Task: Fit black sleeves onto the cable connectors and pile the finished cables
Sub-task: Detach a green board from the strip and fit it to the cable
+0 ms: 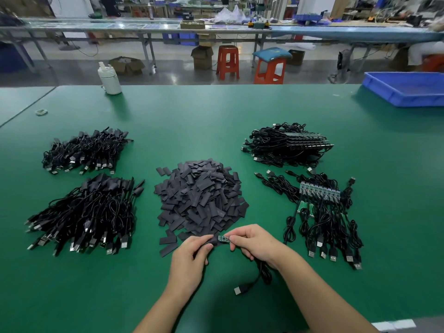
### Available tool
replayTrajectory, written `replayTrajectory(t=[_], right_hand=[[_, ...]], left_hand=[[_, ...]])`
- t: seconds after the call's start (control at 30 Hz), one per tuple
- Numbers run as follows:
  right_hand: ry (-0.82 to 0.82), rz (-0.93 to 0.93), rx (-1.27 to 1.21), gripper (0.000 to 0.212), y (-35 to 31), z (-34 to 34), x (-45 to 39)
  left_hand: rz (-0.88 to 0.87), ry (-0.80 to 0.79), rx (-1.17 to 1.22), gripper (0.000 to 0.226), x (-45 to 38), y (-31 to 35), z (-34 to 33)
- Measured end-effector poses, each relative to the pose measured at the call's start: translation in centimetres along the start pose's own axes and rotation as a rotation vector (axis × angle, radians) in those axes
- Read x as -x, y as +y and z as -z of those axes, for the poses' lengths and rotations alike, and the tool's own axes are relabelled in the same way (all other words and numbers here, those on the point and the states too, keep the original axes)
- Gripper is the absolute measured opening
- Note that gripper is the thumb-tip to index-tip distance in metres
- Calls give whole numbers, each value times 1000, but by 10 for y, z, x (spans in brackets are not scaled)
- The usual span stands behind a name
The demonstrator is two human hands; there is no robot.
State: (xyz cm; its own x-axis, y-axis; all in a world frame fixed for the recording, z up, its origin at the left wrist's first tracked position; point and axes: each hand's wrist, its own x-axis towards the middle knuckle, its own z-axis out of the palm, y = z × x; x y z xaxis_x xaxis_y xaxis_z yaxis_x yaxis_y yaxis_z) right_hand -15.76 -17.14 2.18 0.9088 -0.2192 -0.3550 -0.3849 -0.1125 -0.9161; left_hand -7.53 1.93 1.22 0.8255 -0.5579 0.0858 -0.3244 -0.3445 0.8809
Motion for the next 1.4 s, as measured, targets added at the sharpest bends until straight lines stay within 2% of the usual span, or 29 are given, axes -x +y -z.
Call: replayTrajectory(t=[0.4, 0.6, 0.77, 0.9, 1.03, 1.23, 1.4], right_hand=[[-37, -10, 33, 21, -1, 2, 0], [-65, -8, 57, 20, 1, 3, -1], [-86, -10, 89, 19, 2, 3, -3], [-87, -3, 66, 19, 2, 4, -3], [-85, 4, 27, 18, 4, 3, -4], [-127, 39, -4, 26, 6, 5, -5], [-126, 56, -15, 24, 8, 4, -6]], left_hand=[[-5, -16, -60, 25, 0, 2, -1], [106, -77, -4, 22, -4, 6, 4], [-66, -144, -224, 26, -13, 14, 12], [-192, -307, -418, 30, -25, 21, 16], [-225, -397, -524, 34, -34, 26, 15], [-250, -425, -570, 33, -39, 30, 6], [-265, -428, -528, 19, -39, 30, 2]])
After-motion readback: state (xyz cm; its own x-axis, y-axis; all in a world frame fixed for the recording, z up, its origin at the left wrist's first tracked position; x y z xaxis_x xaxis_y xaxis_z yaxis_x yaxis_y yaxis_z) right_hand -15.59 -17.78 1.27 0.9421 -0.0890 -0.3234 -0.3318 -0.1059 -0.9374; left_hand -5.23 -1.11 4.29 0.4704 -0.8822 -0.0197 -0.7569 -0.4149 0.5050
